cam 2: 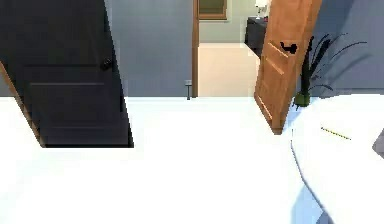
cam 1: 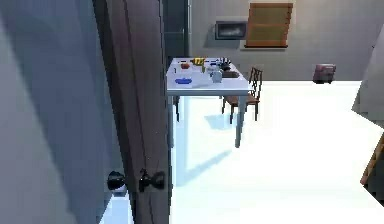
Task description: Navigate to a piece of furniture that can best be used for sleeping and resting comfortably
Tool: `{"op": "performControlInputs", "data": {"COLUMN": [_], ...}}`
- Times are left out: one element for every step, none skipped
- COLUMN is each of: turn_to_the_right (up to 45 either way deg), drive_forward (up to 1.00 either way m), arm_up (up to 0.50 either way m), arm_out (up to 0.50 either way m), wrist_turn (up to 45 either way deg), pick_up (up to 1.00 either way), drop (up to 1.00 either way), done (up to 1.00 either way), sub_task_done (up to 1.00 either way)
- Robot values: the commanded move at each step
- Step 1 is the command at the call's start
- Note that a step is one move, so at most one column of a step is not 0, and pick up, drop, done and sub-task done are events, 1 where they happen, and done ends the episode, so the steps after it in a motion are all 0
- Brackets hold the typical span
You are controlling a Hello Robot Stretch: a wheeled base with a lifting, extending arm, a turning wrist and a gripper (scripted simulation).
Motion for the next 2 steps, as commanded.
{"op": "performControlInputs", "data": {"turn_to_the_right": [45.0,45.0], "drive_forward": [0.0,0.0], "arm_up": [0.0,0.0], "arm_out": [0.0,0.0], "wrist_turn": [0.0,0.0], "pick_up": [0.0,0.0], "drop": [0.0,0.0], "done": [0.0,0.0], "sub_task_done": [0.0,0.0]}}
